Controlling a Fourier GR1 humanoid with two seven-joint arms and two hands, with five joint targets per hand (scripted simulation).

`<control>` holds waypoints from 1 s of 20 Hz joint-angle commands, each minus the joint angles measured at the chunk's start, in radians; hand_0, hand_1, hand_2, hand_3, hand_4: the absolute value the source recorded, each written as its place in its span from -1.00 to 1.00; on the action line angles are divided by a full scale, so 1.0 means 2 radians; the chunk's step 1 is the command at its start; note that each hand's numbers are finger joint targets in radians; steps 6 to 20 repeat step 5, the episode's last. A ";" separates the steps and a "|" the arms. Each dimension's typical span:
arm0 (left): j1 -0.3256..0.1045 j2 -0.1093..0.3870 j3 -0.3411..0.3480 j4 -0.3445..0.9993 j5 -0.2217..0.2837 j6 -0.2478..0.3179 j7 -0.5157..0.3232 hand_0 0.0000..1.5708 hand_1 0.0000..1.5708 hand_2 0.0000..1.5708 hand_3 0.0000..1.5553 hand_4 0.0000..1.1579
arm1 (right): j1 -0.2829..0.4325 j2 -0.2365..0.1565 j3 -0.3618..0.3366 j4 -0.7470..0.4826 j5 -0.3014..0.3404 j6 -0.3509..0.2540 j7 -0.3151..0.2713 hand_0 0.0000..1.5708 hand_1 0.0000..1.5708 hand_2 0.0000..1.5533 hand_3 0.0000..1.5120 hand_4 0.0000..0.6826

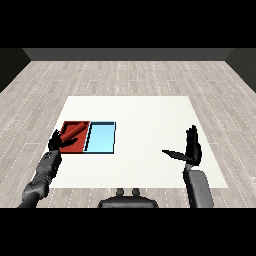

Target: Pick the red can and put it in the red box

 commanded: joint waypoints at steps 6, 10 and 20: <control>0.004 -0.077 0.046 -0.150 0.083 -0.125 -0.194 -1.00 -1.00 -1.00 -1.00 -1.00 | -0.003 0.000 0.031 -0.038 -0.027 0.045 0.012 -1.00 -1.00 -1.00 -1.00 -1.00; 0.004 -0.077 0.046 -0.150 0.083 -0.125 -0.194 -1.00 -1.00 -1.00 -1.00 -1.00 | -0.003 0.000 0.031 -0.038 -0.027 0.045 0.012 -1.00 -1.00 -1.00 -1.00 -1.00; 0.004 -0.077 0.046 -0.150 0.083 -0.125 -0.194 -1.00 -1.00 -1.00 -1.00 -1.00 | -0.003 0.000 0.031 -0.038 -0.027 0.045 0.012 -1.00 -1.00 -1.00 -1.00 -1.00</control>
